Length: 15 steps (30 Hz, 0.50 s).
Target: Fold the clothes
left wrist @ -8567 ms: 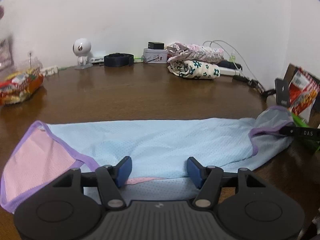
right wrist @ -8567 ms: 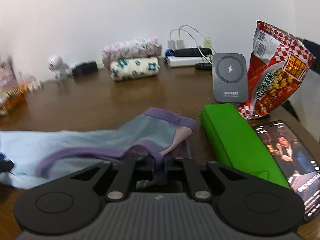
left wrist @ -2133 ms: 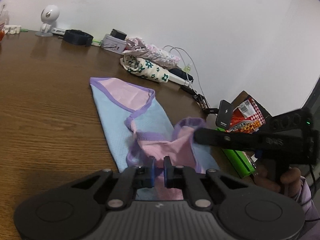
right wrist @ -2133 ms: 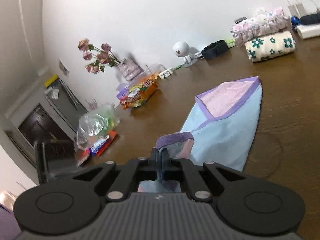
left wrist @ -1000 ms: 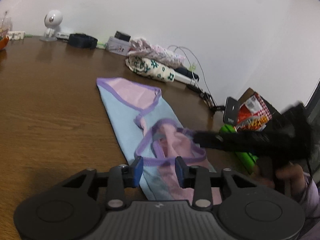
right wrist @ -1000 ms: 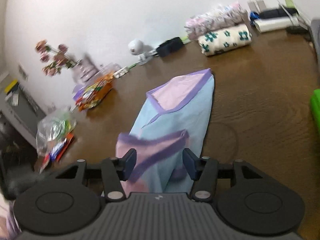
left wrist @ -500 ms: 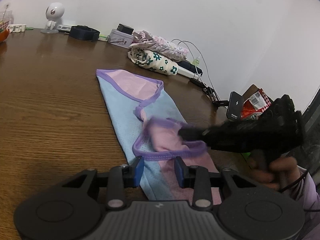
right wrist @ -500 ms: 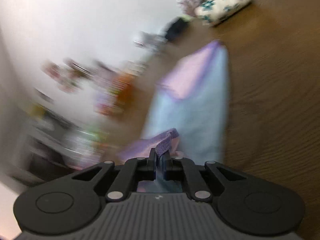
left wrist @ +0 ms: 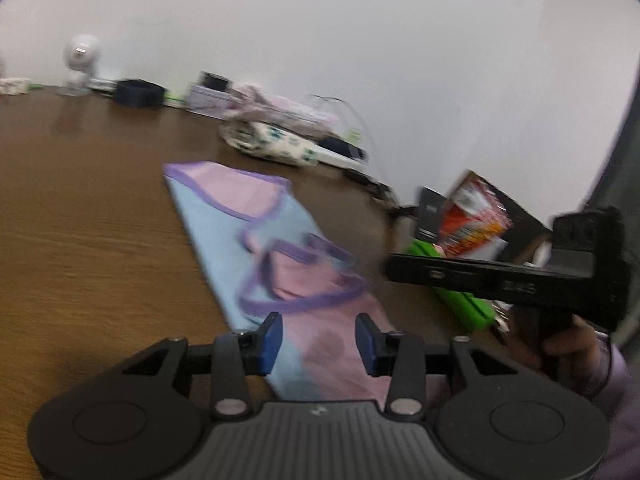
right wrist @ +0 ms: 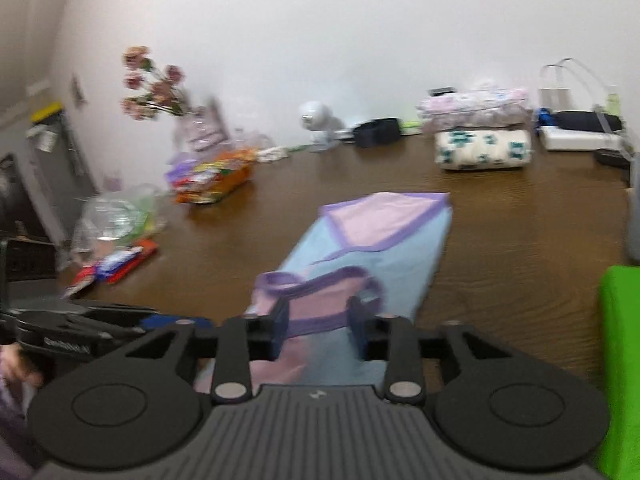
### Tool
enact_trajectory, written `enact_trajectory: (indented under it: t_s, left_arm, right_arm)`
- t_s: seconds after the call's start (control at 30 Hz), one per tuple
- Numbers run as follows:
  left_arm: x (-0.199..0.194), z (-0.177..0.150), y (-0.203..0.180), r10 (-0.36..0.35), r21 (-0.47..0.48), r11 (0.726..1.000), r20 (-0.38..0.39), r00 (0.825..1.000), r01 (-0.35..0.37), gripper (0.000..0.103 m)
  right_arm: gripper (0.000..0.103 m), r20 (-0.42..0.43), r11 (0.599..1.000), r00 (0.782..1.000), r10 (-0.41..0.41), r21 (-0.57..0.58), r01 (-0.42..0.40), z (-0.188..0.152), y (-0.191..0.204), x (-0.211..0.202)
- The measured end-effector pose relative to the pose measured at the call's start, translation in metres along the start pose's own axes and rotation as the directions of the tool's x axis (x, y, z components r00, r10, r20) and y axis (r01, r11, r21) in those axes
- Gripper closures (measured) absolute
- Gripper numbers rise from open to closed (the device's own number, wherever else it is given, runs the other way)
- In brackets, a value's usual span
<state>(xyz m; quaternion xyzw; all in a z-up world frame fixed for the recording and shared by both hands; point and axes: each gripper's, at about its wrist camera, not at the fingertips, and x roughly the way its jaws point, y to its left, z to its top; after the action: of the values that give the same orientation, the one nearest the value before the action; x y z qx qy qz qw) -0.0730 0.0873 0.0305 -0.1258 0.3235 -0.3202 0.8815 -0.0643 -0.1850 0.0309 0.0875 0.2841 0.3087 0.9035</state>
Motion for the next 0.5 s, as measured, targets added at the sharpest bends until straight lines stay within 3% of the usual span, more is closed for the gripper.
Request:
enact_trajectory:
  t_s: [0.03, 0.13, 0.23, 0.27, 0.3, 0.33, 0.43, 0.5]
  left_arm:
    - [0.005, -0.002, -0.001, 0.011, 0.0, 1.0, -0.012, 1.0, -0.011, 0.066]
    - [0.014, -0.005, 0.0, 0.082, -0.012, 0.997, -0.022, 0.996, -0.082, 0.075]
    - [0.009, -0.005, 0.003, 0.108, -0.025, 0.994, -0.003, 0.994, -0.108, 0.071]
    - [0.001, -0.006, 0.003, 0.087, -0.026, 0.996, 0.022, 0.996, -0.086, 0.068]
    - [-0.007, -0.007, 0.003, 0.062, -0.015, 0.998, 0.043, 0.997, -0.061, 0.059]
    - [-0.013, -0.008, 0.001, 0.044, 0.003, 0.999, 0.051, 0.998, -0.044, 0.056]
    - [-0.014, -0.015, -0.007, 0.055, 0.049, 0.997, 0.031, 0.998, -0.057, 0.058]
    - [-0.01, -0.021, -0.011, 0.09, 0.067, 0.994, 0.007, 0.996, -0.09, 0.062]
  right_arm:
    - [0.088, -0.021, 1.0, 1.0, 0.01, 0.002, -0.01, -0.002, 0.001, 0.005]
    - [0.088, -0.088, 0.995, 0.992, -0.094, 0.004, 0.095, -0.013, 0.0, 0.023]
    - [0.09, -0.075, 0.985, 0.982, -0.172, 0.018, 0.174, -0.016, -0.002, 0.018]
    - [0.09, -0.064, 0.983, 0.981, -0.184, 0.013, 0.185, -0.015, 0.0, 0.012]
    - [0.089, -0.029, 0.987, 0.986, -0.163, -0.005, 0.163, -0.015, 0.005, 0.002]
    - [0.088, -0.022, 0.992, 0.992, -0.124, -0.015, 0.124, -0.016, 0.008, -0.003]
    - [0.088, -0.039, 0.999, 0.998, -0.04, -0.025, 0.039, -0.024, 0.013, -0.006]
    - [0.088, -0.079, 0.998, 0.995, -0.06, -0.031, 0.057, -0.033, 0.015, 0.0]
